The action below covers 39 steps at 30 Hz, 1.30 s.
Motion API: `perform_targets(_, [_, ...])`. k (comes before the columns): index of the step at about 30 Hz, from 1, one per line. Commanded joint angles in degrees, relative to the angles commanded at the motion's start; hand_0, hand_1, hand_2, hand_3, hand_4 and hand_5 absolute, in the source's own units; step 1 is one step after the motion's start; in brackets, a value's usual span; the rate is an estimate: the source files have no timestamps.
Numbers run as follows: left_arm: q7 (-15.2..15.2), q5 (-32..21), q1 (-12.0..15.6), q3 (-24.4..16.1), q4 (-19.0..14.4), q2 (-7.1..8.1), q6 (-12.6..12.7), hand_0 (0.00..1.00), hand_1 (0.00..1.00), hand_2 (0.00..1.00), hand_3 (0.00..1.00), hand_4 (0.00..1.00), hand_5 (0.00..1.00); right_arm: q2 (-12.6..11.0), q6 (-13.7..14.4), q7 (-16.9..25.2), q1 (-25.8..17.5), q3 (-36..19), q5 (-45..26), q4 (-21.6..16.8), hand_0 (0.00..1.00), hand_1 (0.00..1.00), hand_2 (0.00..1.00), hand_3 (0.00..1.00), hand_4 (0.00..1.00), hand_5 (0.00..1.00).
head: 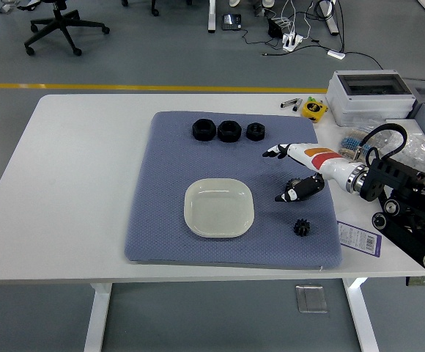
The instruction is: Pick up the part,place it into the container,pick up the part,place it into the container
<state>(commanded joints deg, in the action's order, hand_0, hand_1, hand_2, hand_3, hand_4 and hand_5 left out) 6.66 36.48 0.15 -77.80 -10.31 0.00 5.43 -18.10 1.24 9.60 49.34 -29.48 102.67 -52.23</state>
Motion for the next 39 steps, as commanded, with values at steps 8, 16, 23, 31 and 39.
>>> perform_targets(8, [0.0,0.1,-0.2,0.3,0.0,0.00,0.1,0.897,0.878,0.904,0.677,0.629,0.791,1.8,-0.1,-0.1,2.1,3.3,1.8,4.6,0.749,0.738,0.775,0.817,0.940,0.136])
perform_targets(16, [0.2,0.7,-0.2,0.1,0.0,0.00,0.4,0.898,0.879,0.902,0.676,0.626,0.785,2.4,-0.2,0.1,3.0,4.7,3.7,7.8,0.736,0.724,0.763,0.801,0.904,0.108])
perform_targets(23, [0.3,1.5,-0.1,-0.2,0.0,0.00,0.5,0.898,0.879,0.902,0.676,0.625,0.784,2.9,0.0,0.4,3.4,5.8,4.6,10.3,0.728,0.716,0.759,0.793,0.894,0.112])
perform_targets(31, [0.4,1.8,-0.2,-0.2,0.0,0.00,0.6,0.898,0.875,0.900,0.675,0.623,0.777,3.1,0.9,0.2,3.6,6.3,4.8,12.3,0.701,0.704,0.748,0.774,0.869,0.104])
perform_targets(39, [0.3,1.4,-0.5,0.2,0.0,0.00,0.6,0.898,0.875,0.900,0.675,0.623,0.774,3.3,1.0,0.0,4.0,7.2,4.9,13.7,0.662,0.680,0.726,0.679,0.837,0.090])
